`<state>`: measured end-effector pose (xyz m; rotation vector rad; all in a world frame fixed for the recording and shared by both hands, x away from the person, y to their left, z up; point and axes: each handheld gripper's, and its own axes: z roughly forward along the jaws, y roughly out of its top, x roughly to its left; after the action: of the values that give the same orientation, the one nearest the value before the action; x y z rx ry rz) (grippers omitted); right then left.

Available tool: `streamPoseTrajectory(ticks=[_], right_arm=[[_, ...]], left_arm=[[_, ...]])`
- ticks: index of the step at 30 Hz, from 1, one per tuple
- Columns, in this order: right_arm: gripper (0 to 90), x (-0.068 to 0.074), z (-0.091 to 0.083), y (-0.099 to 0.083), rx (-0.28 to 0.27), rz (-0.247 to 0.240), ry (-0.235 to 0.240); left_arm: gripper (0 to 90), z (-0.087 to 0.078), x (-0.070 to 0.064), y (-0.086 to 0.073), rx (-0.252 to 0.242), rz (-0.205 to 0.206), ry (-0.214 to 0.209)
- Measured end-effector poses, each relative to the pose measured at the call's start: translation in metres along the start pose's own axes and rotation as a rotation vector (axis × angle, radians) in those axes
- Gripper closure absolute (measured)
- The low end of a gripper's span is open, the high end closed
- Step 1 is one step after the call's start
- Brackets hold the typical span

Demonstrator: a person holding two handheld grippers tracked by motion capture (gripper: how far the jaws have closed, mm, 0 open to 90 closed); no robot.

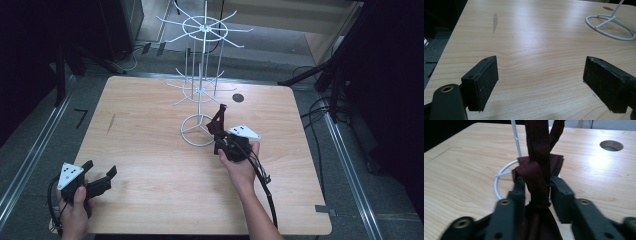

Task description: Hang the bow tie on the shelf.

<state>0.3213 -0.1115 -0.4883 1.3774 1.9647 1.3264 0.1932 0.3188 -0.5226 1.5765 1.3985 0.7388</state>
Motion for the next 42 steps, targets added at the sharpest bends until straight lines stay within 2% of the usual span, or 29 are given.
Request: streamPoseTrajectory(ticks=[1, 8, 11, 15, 21, 28, 42], right_arm=[[49.9, -0.002, -0.003, 0.002, -0.013, 0.02, 0.029], [29.2, -0.014, -0.018, 0.011, -0.037, 0.1, 0.026], [22.1, -0.017, -0.026, 0.013, -0.05, 0.105, 0.034], [15.8, -0.02, -0.038, 0.016, -0.063, 0.081, 0.047], [13.7, -0.027, -0.05, 0.015, -0.076, 0.076, 0.05], [13.6, -0.037, -0.062, 0.012, -0.089, 0.078, 0.032], [13.1, -0.074, -0.088, -0.001, -0.125, 0.134, -0.019]], left_arm=[[13.6, 0.0, 0.0, 0.0, -0.001, 0.0, 0.001], [13.6, 0.0, 0.0, 0.0, -0.004, 0.0, 0.0], [13.6, 0.0, 0.0, 0.0, -0.002, 0.004, 0.003], [13.6, 0.0, -0.001, 0.0, -0.002, 0.004, 0.003], [13.6, 0.0, -0.001, 0.0, -0.002, 0.007, 0.003], [13.6, 0.0, -0.001, 0.0, -0.003, 0.008, 0.002], [13.7, -0.001, -0.002, -0.001, -0.004, 0.016, 0.007]])
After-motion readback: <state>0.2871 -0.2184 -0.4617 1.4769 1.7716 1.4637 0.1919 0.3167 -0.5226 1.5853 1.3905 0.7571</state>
